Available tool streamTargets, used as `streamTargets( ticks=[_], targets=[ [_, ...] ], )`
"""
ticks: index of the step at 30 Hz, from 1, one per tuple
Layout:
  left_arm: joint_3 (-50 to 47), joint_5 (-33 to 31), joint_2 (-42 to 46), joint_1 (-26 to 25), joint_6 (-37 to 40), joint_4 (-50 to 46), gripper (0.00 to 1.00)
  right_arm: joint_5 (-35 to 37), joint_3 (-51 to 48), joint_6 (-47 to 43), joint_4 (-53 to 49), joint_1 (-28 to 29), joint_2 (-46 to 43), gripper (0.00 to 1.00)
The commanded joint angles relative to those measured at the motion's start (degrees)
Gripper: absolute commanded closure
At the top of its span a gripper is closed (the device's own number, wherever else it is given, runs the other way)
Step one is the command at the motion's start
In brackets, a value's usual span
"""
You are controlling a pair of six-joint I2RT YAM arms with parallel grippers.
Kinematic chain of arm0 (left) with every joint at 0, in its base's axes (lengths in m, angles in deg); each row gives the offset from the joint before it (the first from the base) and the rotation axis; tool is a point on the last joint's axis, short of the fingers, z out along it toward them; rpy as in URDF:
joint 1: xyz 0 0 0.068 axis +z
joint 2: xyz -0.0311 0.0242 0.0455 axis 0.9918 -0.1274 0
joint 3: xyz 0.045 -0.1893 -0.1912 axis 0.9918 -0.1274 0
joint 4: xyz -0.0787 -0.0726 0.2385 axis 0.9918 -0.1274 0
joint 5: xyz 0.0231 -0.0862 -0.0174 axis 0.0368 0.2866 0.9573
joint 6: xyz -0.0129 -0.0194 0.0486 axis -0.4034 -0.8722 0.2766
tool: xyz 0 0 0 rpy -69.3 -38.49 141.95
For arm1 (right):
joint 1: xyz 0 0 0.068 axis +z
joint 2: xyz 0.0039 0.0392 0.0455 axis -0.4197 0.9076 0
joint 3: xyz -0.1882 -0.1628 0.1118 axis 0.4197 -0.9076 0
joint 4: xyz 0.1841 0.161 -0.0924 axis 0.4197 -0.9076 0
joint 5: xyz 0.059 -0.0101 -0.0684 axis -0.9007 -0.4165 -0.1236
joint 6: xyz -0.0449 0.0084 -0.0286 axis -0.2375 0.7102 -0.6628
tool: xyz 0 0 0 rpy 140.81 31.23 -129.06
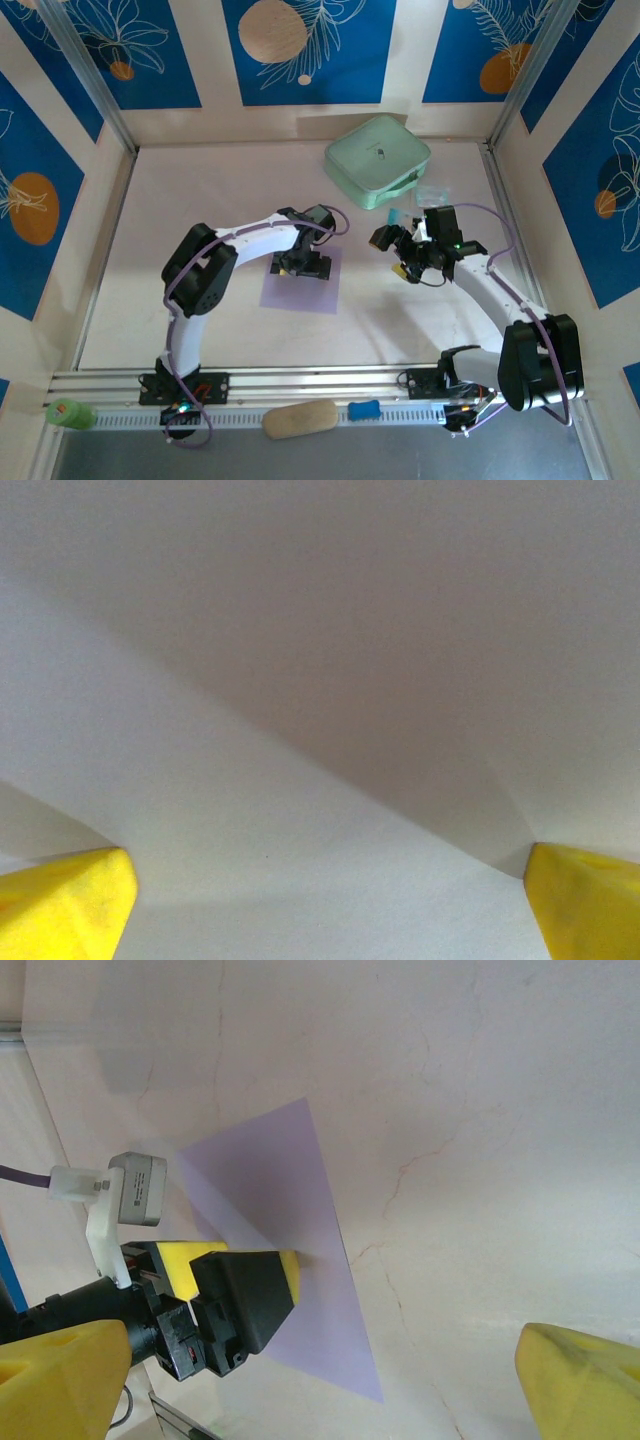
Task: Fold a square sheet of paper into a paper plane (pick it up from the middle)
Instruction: First fold the square sheet of paper in half at the center of the table.
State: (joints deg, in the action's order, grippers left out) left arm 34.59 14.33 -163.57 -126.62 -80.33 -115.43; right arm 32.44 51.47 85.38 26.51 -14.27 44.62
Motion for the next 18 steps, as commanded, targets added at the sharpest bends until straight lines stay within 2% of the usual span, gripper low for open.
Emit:
streamTargets(
  ticks=[1,18],
  targets=[
    [-2.3,0.5,-4.4,-0.7,-0.4,-0.8,0.00,-0.7,1.8,0.3,-1.5,0.5,0.5,0.01],
    [-2.3,0.1,-4.4,-1.3,0.3,-0.2,0.03,-0.5,1.6,0.3,-1.3,0.6,0.3,0.01]
  ],
)
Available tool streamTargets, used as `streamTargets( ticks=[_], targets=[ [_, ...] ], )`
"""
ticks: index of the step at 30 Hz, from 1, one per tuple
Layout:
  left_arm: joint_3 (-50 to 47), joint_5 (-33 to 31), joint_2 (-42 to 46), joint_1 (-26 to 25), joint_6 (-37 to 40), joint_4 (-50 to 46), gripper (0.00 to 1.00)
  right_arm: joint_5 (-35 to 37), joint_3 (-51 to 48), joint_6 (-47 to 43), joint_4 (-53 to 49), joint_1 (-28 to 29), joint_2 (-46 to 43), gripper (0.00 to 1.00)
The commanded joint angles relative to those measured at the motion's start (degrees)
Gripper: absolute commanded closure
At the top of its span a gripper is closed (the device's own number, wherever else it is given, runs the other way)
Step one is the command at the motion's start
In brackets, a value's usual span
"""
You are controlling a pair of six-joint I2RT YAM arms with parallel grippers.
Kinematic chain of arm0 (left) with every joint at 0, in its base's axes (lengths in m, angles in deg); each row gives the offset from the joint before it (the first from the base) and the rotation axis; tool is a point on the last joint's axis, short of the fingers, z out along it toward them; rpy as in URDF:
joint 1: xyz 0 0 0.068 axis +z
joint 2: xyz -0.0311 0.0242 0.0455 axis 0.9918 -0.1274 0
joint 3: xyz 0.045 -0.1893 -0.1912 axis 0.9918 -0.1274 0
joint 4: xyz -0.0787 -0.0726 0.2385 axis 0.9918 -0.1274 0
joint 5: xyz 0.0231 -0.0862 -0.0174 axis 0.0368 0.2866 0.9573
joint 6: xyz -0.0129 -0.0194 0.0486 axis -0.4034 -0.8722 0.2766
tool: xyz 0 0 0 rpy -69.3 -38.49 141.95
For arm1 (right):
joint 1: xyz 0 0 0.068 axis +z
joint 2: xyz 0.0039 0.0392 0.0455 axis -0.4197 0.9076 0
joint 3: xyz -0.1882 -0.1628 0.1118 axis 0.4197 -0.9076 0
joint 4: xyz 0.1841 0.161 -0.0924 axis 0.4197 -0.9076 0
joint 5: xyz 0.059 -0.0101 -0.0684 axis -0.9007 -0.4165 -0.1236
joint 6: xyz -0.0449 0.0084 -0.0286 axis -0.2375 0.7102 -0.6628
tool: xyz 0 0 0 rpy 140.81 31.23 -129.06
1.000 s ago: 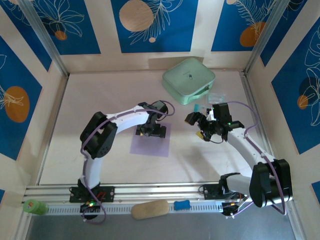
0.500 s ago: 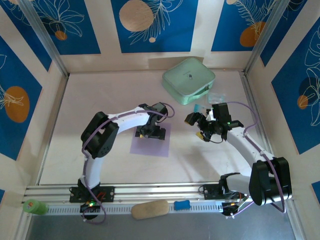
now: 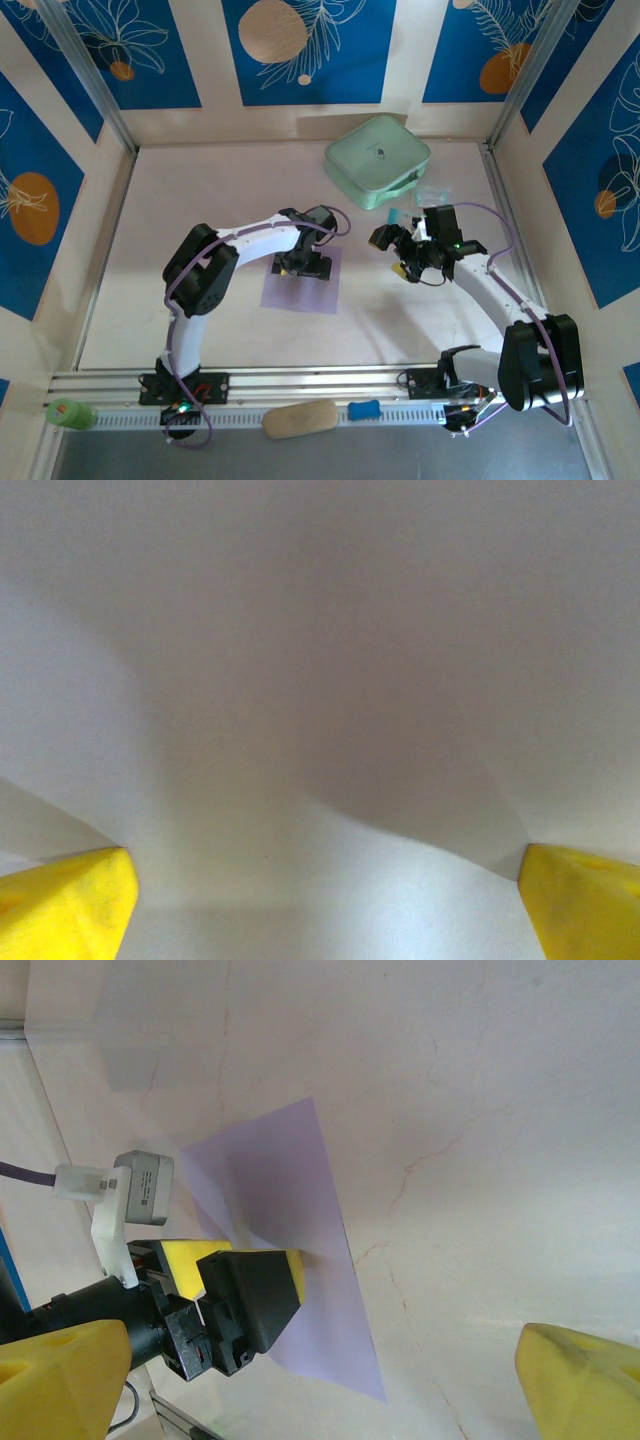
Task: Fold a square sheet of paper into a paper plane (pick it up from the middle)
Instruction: First fold the square sheet of paper in half at the center of the table.
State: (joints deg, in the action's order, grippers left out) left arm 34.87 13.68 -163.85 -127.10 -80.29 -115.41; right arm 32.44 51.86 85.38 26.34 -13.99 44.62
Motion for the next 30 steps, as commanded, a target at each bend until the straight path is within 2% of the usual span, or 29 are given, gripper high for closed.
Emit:
streamTargets(
  ticks=[1,9,14,24,27,30],
  targets=[
    [-2.6,0.8,-4.0,-0.8,0.2,-0.1,0.03,-0.5,1.1,0.3,-1.1,0.3,0.3,0.01],
    [-2.7,0.4,-2.4,-0.8,0.1,0.6,0.07,-0.3,1.1,0.4,-1.1,0.3,0.3,0.01],
    [-3.2,-0.2,-0.7,-0.9,0.1,2.2,0.16,0.6,0.9,0.7,-0.9,0.3,-0.7,0.01],
    [-6.1,0.3,4.7,-0.9,1.8,7.8,0.41,5.1,-0.3,2.4,-1.0,0.3,-4.8,0.01],
    [-7.5,1.1,6.7,-0.8,1.9,10.6,0.45,5.9,-0.4,2.9,-0.8,0.3,-5.3,0.01],
    [-8.5,3.8,7.9,-0.8,2.1,13.5,0.55,6.1,-0.2,2.9,-0.5,0.7,-5.2,0.01]
  ],
)
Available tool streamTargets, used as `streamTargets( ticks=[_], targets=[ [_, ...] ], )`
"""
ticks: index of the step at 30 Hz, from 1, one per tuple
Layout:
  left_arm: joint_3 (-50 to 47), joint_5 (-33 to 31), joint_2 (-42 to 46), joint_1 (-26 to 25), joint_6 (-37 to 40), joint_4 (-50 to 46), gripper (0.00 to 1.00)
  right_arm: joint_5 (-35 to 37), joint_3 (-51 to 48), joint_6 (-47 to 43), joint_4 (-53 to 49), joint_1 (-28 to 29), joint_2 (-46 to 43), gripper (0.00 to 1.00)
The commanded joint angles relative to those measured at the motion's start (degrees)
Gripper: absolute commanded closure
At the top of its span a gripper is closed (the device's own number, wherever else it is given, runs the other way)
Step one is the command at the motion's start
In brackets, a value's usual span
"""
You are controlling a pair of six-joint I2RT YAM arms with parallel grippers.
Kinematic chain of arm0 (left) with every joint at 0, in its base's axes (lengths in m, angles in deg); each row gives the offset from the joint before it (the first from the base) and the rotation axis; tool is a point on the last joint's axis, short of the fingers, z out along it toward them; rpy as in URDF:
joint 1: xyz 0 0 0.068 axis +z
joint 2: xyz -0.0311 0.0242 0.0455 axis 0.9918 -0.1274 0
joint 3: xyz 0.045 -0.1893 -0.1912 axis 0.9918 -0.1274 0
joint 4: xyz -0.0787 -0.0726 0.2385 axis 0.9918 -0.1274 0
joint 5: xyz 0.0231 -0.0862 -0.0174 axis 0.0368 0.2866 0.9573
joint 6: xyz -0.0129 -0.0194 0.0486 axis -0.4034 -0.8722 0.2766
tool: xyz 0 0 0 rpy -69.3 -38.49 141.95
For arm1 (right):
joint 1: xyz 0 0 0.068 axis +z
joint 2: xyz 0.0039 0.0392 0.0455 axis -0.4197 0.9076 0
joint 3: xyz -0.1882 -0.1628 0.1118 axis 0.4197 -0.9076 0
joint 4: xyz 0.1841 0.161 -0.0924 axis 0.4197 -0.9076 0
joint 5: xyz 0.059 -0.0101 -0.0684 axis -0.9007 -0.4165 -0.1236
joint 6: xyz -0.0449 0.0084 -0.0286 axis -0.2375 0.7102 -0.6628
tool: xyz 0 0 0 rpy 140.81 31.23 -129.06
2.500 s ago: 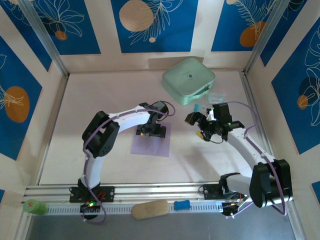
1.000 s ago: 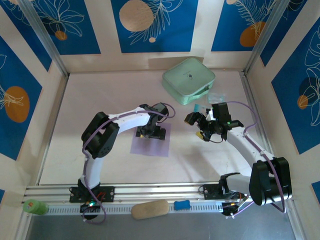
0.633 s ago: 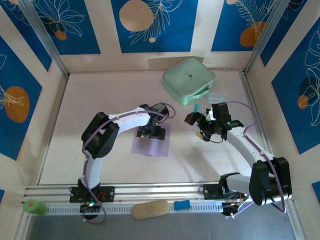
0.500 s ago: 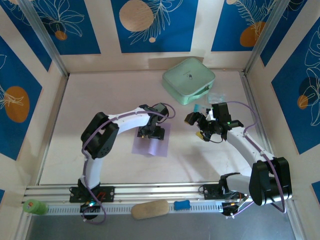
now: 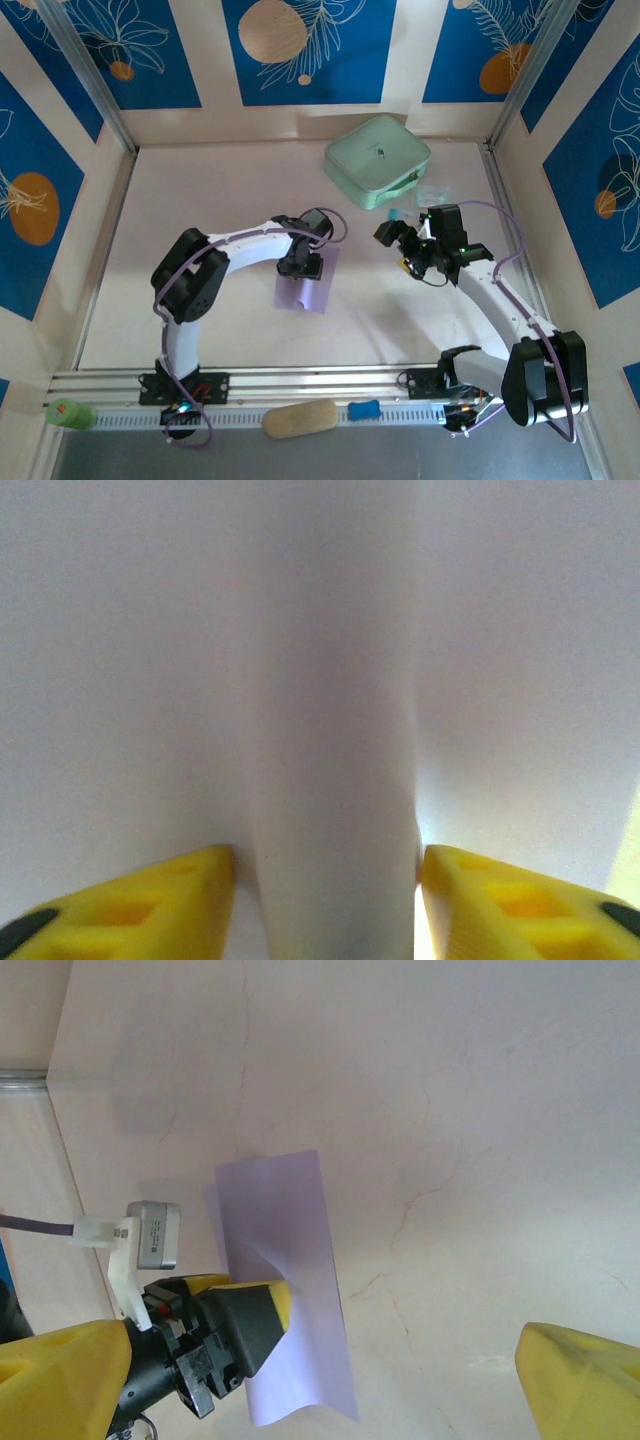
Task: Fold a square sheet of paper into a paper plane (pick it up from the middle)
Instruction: First fold the square sheet of paper in half at the center of the table.
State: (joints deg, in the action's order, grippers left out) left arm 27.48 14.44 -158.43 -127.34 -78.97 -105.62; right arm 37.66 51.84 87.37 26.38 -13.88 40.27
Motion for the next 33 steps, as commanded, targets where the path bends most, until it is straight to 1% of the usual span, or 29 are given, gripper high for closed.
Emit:
streamTargets(
  ticks=[1,6,9,12,15,17,19,22,25,28,31,33],
  targets=[
    [-1.4,4.2,2.8,-0.6,0.6,4.7,0.57,0.9,0.1,1.0,-0.7,0.7,-0.6,0.01],
    [-1.4,8.7,4.5,-0.6,0.2,8.3,0.62,0.9,0.5,1.3,-1.2,1.0,-0.3,0.01],
    [-1.7,11.8,5.8,-0.5,-0.6,11.0,0.62,1.4,0.5,1.3,-1.4,1.1,-0.5,0.01],
    [-2.8,16.4,7.4,-0.2,-2.3,15.6,0.61,1.4,0.3,1.4,-1.3,1.1,-1.0,0.01],
    [-5.7,21.5,9.3,0.6,-6.6,23.3,0.61,0.9,0.1,1.2,-0.4,1.1,-1.6,0.01],
    [-8.2,24.9,10.3,1.2,-11.2,29.7,0.61,0.6,-0.1,1.0,0.0,1.0,-2.1,0.02],
    [-11.7,28.2,10.8,1.7,-16.5,37.2,0.61,0.3,-0.7,0.8,0.8,0.9,-2.8,0.04],
    [-16.3,31.7,10.5,2.0,-23.3,48.7,0.61,-0.6,-2.0,0.5,2.8,0.8,-4.0,0.06],
    [-20.9,32.0,9.6,2.1,-28.9,57.2,0.61,-3.3,-3.5,-0.6,6.0,0.7,-5.1,0.09],
    [-25.3,31.0,8.8,2.1,-32.7,62.8,0.61,-4.4,-4.3,-1.5,7.3,0.7,-5.6,0.11],
    [-28.5,30.3,7.8,2.1,-35.0,68.0,0.61,-5.9,-4.9,-2.0,8.6,0.7,-5.6,0.14],
    [-29.5,29.4,7.6,2.2,-34.8,68.2,0.61,-6.4,-5.2,-2.1,9.4,0.7,-5.4,0.16]
  ],
)
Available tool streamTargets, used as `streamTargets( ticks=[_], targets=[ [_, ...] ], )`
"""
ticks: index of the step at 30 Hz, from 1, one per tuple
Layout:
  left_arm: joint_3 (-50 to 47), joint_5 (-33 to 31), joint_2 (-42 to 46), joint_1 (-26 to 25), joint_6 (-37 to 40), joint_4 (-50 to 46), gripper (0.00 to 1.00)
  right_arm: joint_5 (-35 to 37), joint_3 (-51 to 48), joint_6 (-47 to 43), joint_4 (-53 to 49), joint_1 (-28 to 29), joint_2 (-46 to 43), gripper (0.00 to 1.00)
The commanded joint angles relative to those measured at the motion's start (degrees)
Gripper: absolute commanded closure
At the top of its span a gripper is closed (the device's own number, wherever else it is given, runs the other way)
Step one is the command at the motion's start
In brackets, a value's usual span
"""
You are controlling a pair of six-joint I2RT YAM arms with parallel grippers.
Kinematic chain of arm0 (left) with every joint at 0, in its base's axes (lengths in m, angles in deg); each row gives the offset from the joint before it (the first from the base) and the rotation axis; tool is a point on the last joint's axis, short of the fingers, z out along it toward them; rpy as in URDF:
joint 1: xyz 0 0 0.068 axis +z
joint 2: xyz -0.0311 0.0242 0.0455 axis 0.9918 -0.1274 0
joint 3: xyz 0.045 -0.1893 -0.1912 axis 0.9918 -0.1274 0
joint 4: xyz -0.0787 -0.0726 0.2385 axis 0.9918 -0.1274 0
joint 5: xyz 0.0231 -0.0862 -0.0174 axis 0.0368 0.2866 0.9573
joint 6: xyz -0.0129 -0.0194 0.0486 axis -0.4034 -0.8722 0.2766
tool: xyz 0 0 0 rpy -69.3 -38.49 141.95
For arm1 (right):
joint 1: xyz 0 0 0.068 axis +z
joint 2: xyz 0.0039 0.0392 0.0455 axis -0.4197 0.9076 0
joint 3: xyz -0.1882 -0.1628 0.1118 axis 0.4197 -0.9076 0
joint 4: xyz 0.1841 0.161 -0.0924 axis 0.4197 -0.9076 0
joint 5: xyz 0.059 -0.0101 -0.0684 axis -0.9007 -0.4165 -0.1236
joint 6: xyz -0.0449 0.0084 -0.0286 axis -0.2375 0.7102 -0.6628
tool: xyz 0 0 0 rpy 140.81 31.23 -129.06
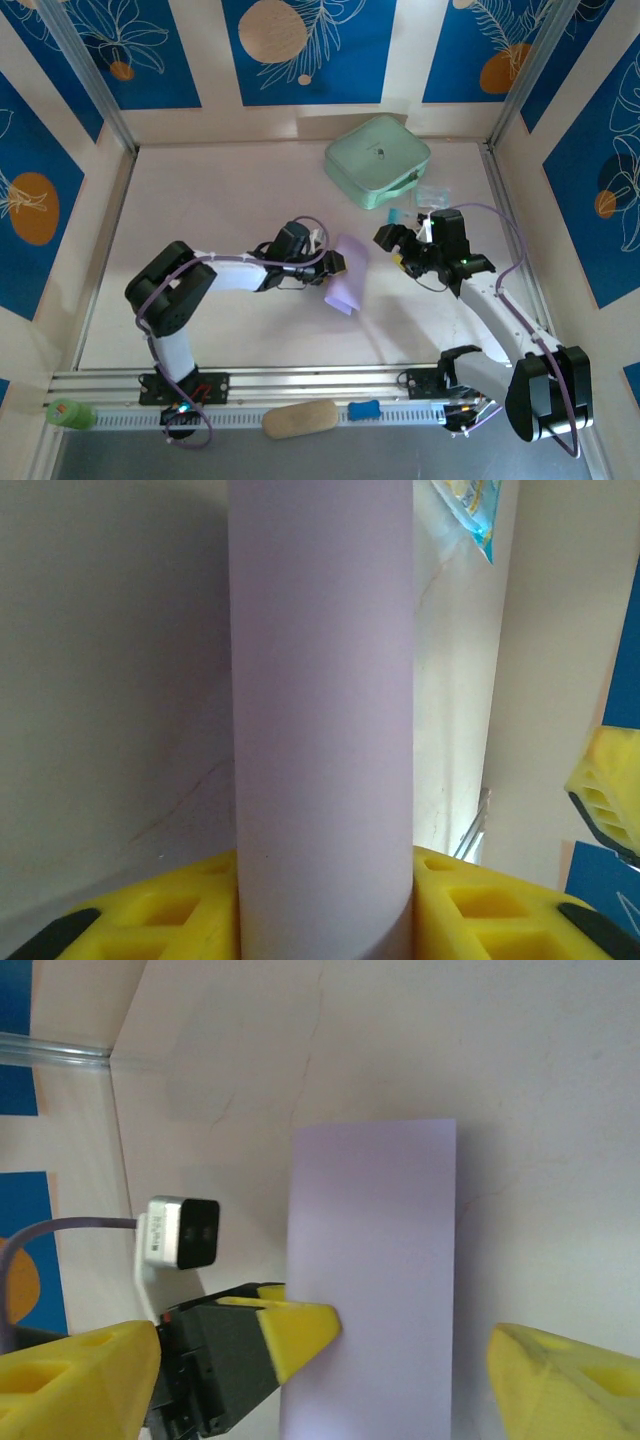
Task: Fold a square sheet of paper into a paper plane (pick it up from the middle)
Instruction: First fold the square sheet of paper in half at the center of the table.
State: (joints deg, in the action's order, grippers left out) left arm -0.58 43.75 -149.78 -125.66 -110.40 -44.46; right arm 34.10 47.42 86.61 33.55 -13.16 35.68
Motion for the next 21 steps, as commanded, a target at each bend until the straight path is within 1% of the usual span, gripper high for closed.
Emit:
streamTargets(
  ticks=[1,8,11,13,16,21],
  targets=[
    [-1.7,-0.7,-1.0,0.4,-2.8,6.1,0.61,-3.1,-0.7,-1.5,2.4,0.0,-0.6,0.17],
    [-2.8,-6.0,0.5,0.4,1.8,-1.7,0.59,-4.2,-0.8,-1.9,3.5,0.5,0.9,0.18],
    [-1.8,-10.1,2.4,-0.3,5.9,-8.1,0.58,-4.5,-0.5,-1.9,3.6,0.6,1.7,0.17],
    [0.2,-12.5,3.4,-0.7,9.1,-14.8,0.56,-4.6,-0.3,-1.9,3.6,0.8,2.2,0.18],
    [1.8,-13.7,3.7,-0.9,11.7,-19.6,0.54,-4.6,-0.3,-1.9,3.7,0.8,2.5,0.18],
    [4.2,-16.1,4.6,-1.1,15.7,-26.6,0.46,-4.9,-0.3,-1.7,4.0,0.9,2.9,0.18]
  ],
)
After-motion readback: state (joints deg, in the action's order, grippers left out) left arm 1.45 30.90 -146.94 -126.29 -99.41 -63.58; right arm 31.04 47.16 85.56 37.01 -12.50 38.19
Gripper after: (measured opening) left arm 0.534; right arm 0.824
